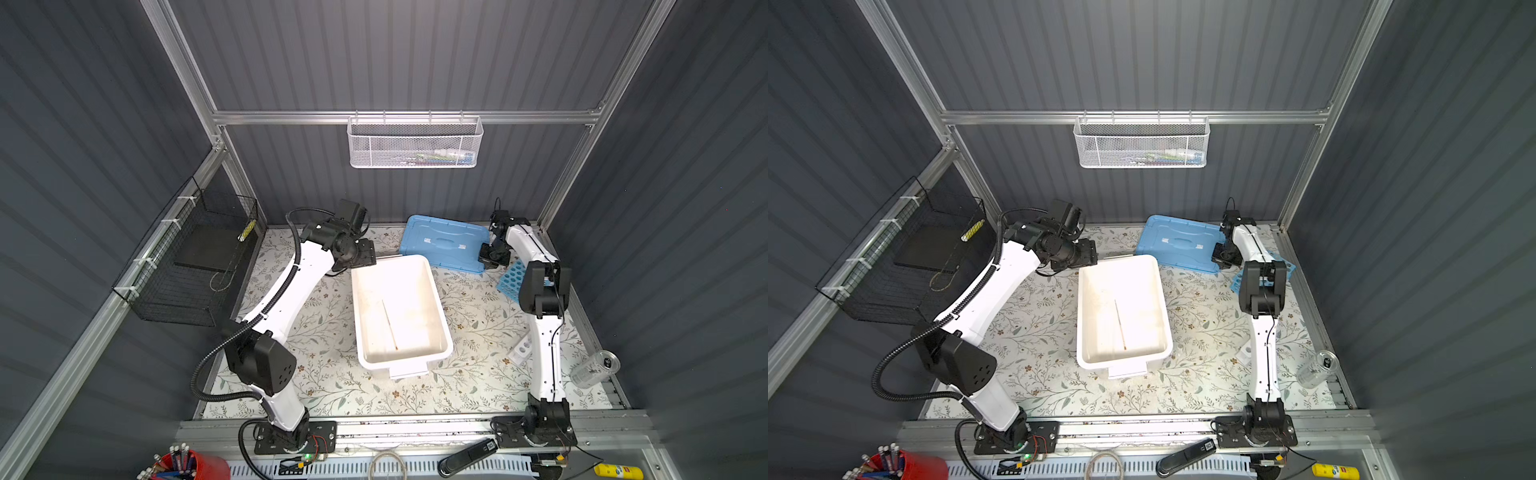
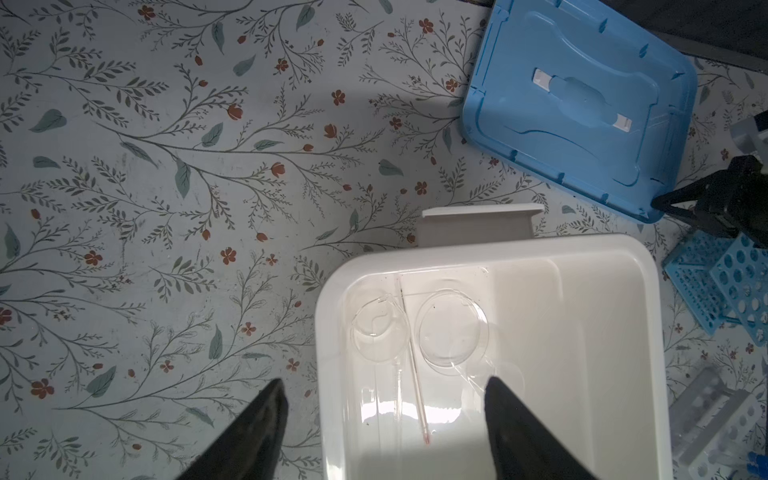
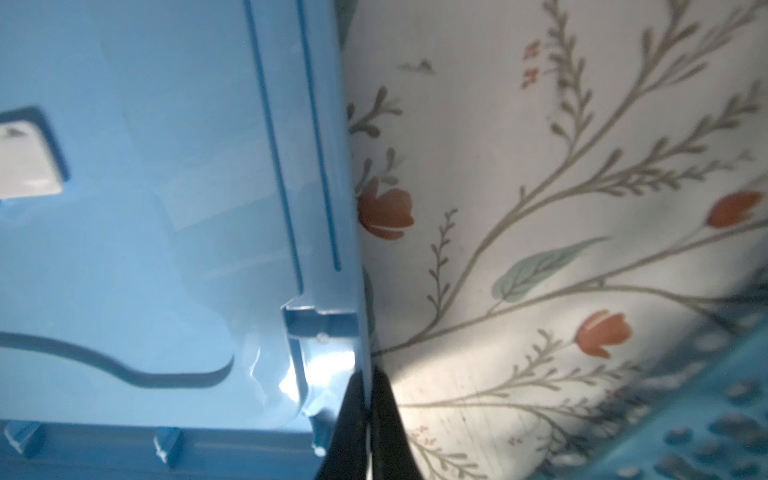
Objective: Organize the chemistry lab equipment
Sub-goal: 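Grip the lid edge with the right gripper while the left reaches the lid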
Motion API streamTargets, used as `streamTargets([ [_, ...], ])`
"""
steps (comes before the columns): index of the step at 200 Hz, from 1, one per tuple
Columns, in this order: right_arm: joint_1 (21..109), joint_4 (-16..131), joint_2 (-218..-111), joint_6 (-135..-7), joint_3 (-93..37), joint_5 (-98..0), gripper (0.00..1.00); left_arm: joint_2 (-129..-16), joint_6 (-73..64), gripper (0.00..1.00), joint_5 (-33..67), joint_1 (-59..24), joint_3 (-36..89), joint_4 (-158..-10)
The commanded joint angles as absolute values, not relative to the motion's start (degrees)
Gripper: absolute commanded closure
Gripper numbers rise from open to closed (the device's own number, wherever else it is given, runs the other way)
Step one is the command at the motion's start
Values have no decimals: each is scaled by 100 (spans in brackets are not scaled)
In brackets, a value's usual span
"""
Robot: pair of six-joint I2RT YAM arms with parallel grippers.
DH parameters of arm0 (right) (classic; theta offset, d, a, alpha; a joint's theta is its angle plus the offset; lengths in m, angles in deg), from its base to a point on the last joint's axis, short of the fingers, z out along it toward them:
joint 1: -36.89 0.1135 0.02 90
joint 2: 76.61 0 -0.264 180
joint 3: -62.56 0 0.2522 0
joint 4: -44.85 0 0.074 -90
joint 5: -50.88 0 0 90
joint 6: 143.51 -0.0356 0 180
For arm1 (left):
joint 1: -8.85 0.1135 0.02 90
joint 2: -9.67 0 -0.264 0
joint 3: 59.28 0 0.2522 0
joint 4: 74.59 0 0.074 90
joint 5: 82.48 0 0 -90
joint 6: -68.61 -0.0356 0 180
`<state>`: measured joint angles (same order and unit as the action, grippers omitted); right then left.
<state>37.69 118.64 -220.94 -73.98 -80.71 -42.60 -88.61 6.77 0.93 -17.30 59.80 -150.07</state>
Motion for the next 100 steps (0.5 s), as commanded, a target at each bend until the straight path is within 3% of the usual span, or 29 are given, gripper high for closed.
streamTargets([
  [1,3799,11921,-21759,-7466,-7974,-4289,100,-8821,495,24,188,-1707,6070,-15049],
  [100,3804,12412,-20283,-7520,-8076,-4160,100,-9265,280,24,400,-1707,6763,-14913],
])
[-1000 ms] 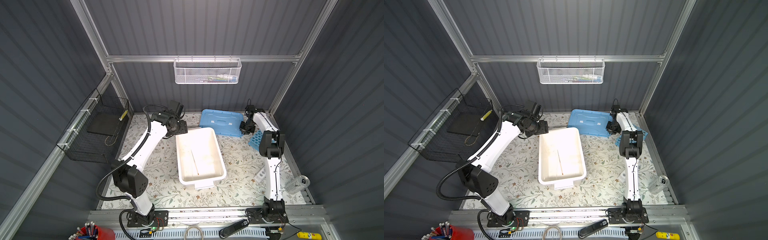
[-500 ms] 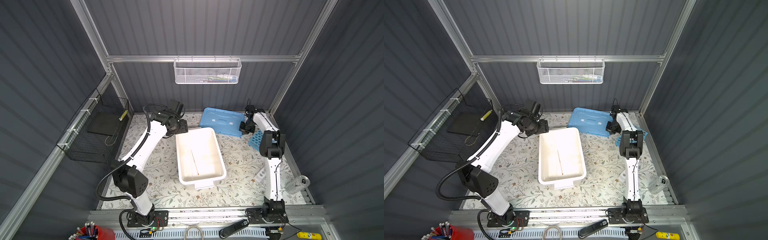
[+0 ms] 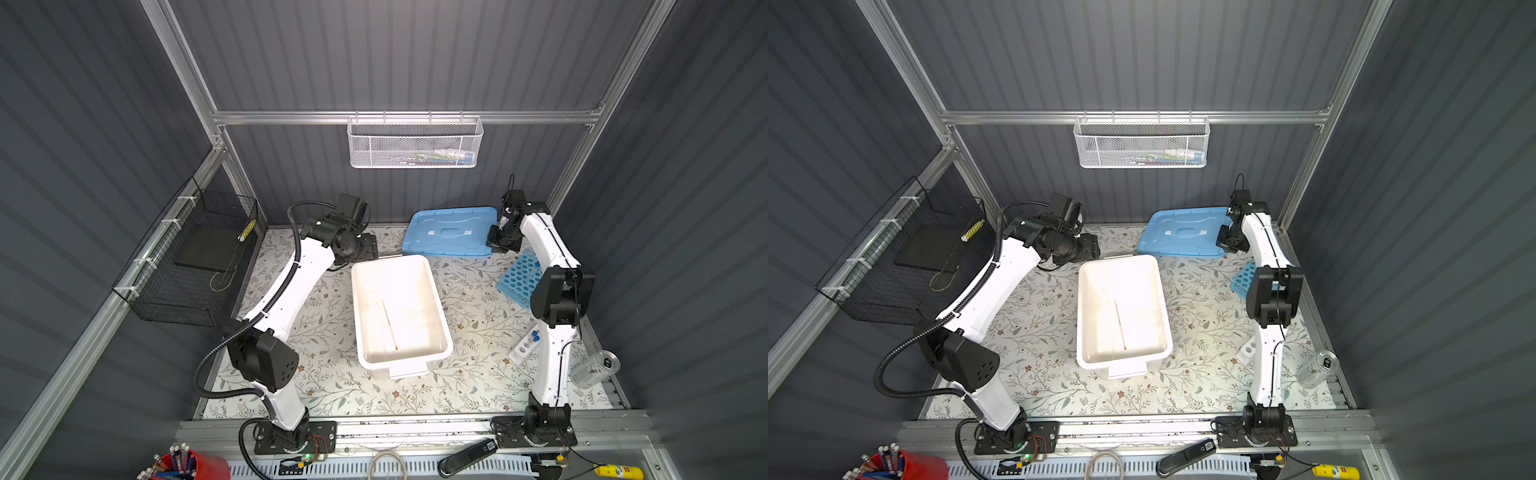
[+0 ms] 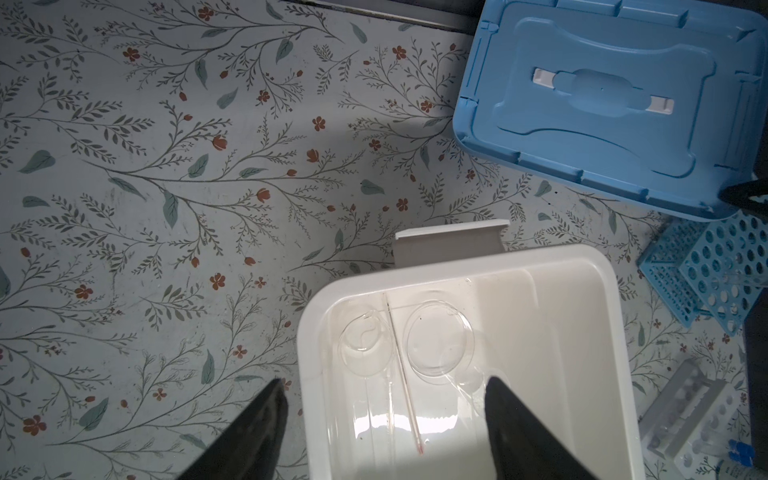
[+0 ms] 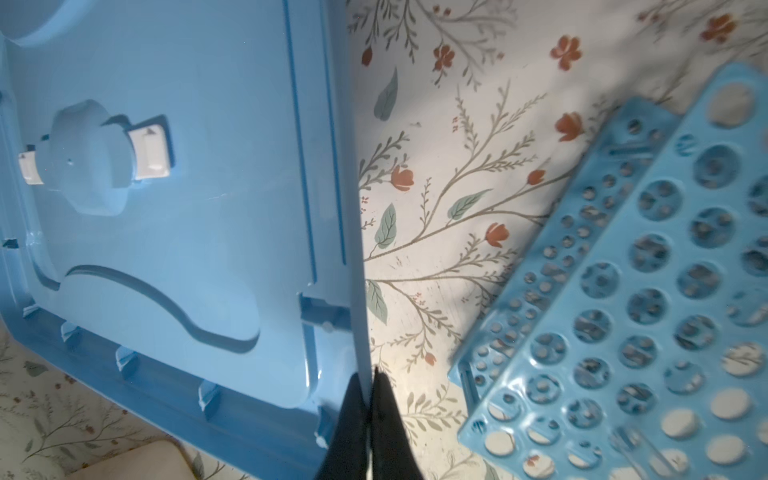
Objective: Organize the chemistry lab equipment
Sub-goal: 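Grip the lid edge with the right gripper while the left reaches the lid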
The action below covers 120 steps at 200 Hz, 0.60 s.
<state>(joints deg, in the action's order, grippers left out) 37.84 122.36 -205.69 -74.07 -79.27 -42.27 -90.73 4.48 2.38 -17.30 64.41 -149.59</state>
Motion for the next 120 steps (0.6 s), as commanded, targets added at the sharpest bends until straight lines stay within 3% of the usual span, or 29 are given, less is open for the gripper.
streamTargets([
  [1,3804,12415,-20269,-7521,-8080,-4159,100,-9268,279,24,405,-1707,6775,-14911],
  [120,3882,12870,-18700,-7632,-7596,-4328,100,-10659,372,24,1394,-1679,8713,-14499],
])
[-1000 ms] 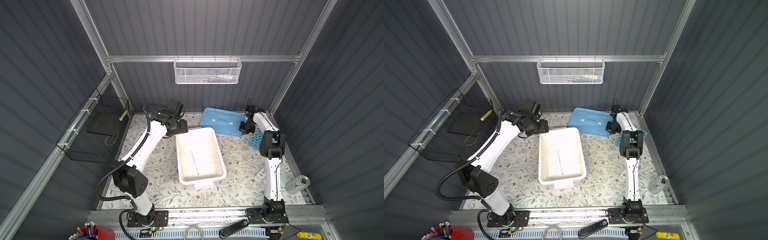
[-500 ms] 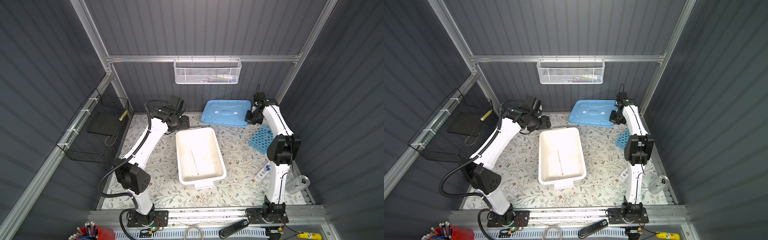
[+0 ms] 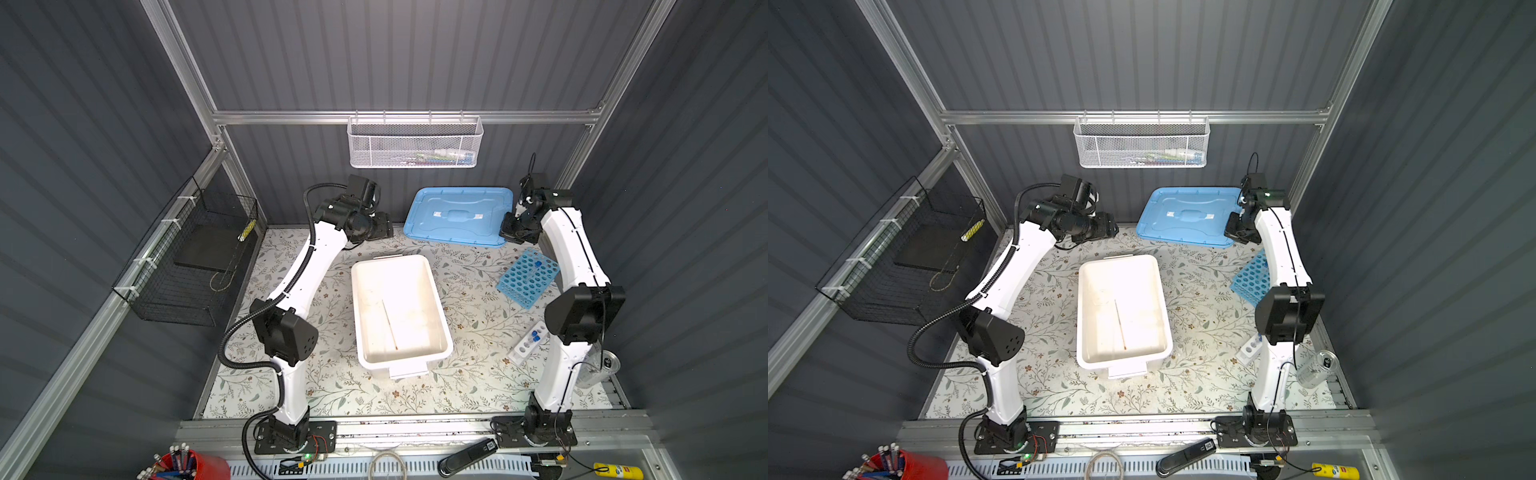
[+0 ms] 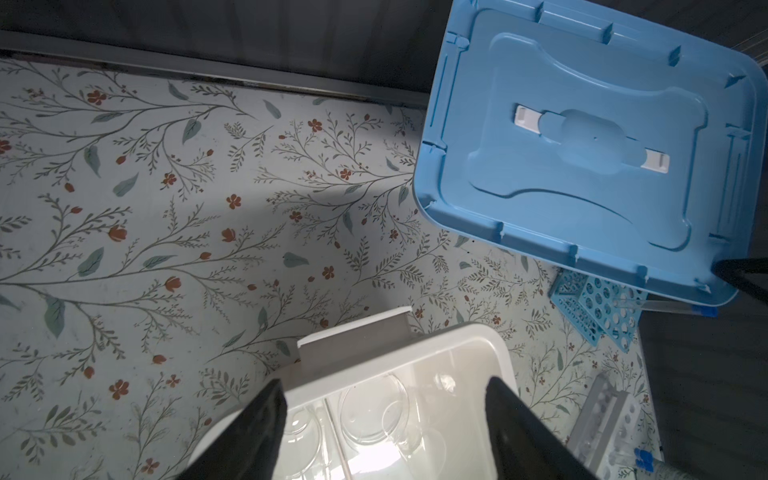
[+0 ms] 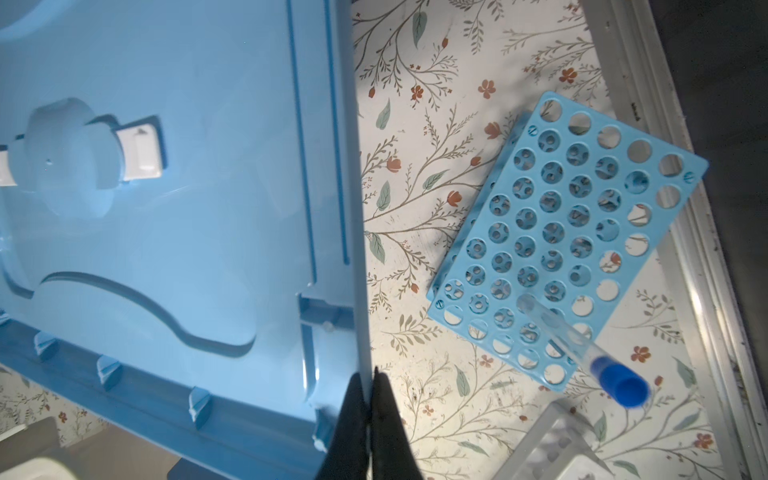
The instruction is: Organize the chemistry lab equipment
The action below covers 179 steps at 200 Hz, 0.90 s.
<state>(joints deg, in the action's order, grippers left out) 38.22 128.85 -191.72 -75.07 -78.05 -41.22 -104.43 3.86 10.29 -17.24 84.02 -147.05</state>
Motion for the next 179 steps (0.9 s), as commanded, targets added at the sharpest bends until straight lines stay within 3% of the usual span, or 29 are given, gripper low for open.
streamTargets([
  [1,3887,12868,-18683,-7634,-7580,-4335,100,-10665,377,24,1407,-1680,8716,-14480],
  [179,4378,12300,-16671,-8222,-5656,-5464,100,-10343,1005,22,2530,-1337,7584,-12860],
])
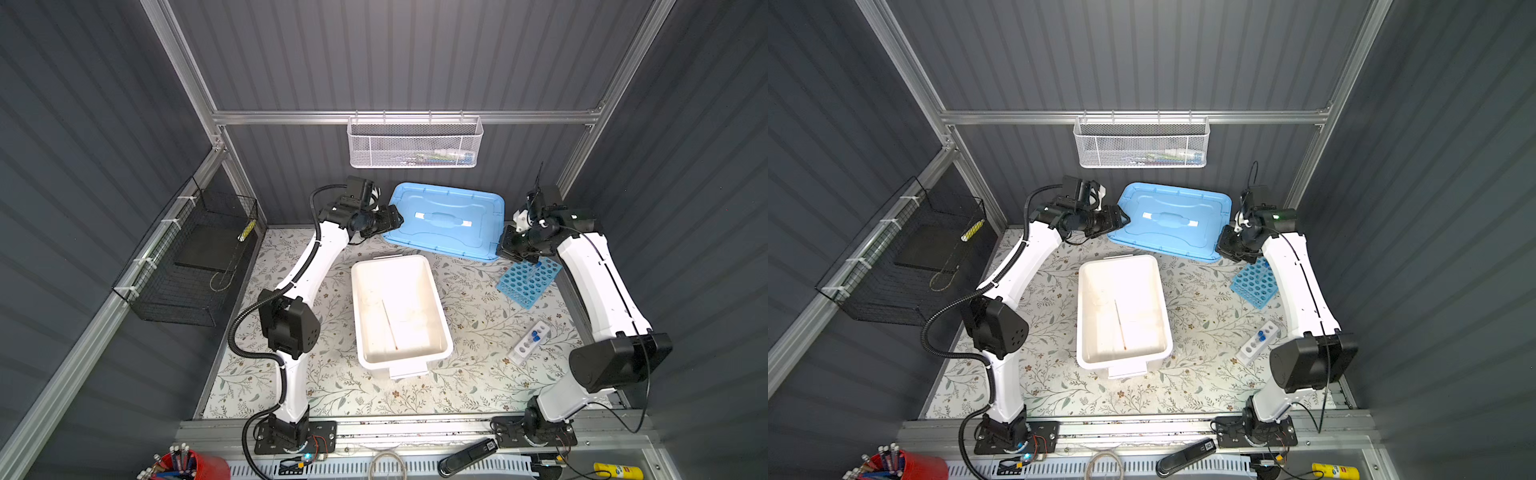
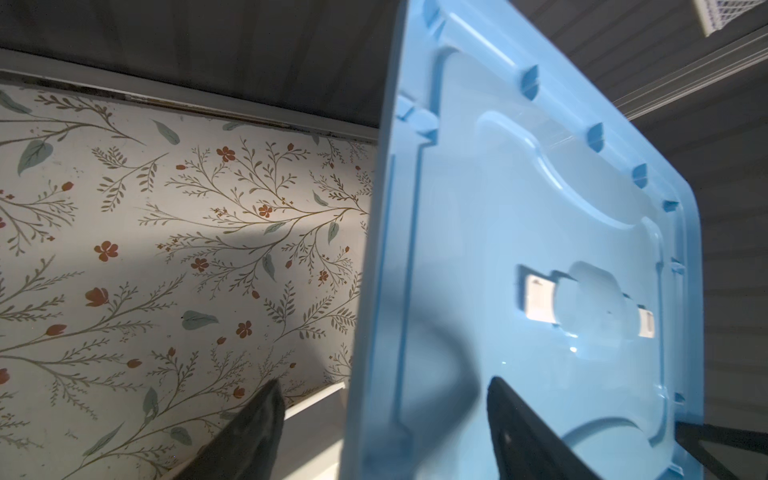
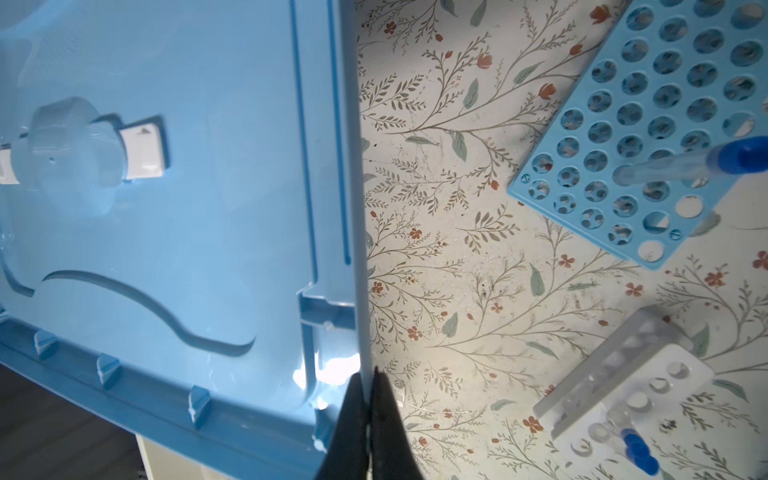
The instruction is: Organize the chemistry lab equipment
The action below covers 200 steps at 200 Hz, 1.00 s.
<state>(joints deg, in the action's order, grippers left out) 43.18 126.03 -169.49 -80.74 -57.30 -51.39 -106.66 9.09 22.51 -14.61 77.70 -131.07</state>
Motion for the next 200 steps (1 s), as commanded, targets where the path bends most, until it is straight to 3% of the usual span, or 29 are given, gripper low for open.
streamTargets([
  [1,4381,12297,-16661,-8224,-5648,-5470,100,-10335,1015,22,2542,-1333,7576,-12847],
  [35,4495,12243,-16409,-8217,-5393,-5659,100,-10255,1121,28,3371,-1267,7542,-12475],
  [90,4573,12010,-16503,-8182,-5297,-5889,100,-9623,1487,61,4612,-1163,6865,-11469],
  [141,4700,11952,-16798,-8102,-5604,-6085,100,-9333,1687,79,5216,-1098,6381,-11080],
  [178,4667,11878,-16916,-8120,-5768,-6071,68,-9172,1647,100,5358,-962,6209,-11089],
  [200,4613,12111,-17107,-8144,-6155,-6038,55,-9133,1216,100,5317,-899,6562,-11600],
])
